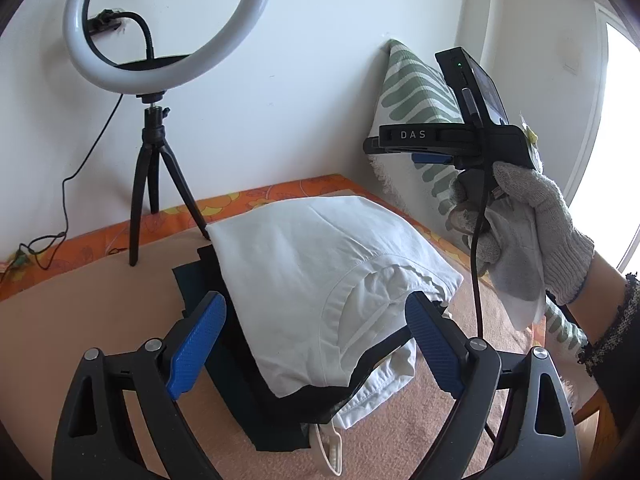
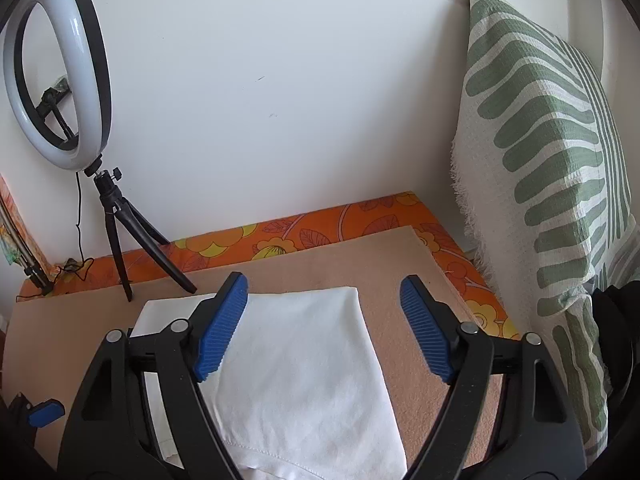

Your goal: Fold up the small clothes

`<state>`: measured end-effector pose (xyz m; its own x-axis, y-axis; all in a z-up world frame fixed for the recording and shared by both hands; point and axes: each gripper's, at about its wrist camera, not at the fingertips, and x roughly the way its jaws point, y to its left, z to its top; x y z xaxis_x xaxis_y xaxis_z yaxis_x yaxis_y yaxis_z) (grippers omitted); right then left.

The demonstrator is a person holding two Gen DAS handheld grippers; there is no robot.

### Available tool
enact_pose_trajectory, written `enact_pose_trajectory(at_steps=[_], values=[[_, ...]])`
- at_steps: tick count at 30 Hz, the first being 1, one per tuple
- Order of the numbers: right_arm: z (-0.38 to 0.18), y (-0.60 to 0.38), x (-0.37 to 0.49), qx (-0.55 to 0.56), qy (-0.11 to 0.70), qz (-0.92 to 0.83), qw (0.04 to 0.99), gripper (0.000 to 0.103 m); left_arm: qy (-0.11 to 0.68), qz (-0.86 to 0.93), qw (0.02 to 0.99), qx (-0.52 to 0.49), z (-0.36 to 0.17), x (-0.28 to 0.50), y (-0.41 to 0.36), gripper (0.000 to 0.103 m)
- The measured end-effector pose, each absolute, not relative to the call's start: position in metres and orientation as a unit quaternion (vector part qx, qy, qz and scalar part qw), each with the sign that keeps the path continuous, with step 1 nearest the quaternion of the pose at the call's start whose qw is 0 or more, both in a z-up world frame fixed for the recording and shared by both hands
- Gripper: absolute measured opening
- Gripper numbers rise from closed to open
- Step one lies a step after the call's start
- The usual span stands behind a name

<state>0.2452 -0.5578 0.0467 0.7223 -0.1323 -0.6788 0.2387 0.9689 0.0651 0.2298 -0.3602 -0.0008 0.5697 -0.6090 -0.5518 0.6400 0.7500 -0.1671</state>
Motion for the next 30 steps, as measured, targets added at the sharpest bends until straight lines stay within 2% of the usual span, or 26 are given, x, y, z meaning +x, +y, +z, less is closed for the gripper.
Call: enact_pose_trajectory(at_steps=[17, 30], values=[[0.1, -0.506, 0.187, 0.082, 0.329, -0.114, 0.934, 0.098, 0.286, -0.331, 0.899, 0.023, 0.04, 0.182, -0.315, 0.091], [0.126, -0.438, 0.118, 0.09, 0.319, -0.121, 0.936, 0.099, 0.266, -0.308, 0.913, 0.025, 0.068, 0.127, -0.237, 0.092]])
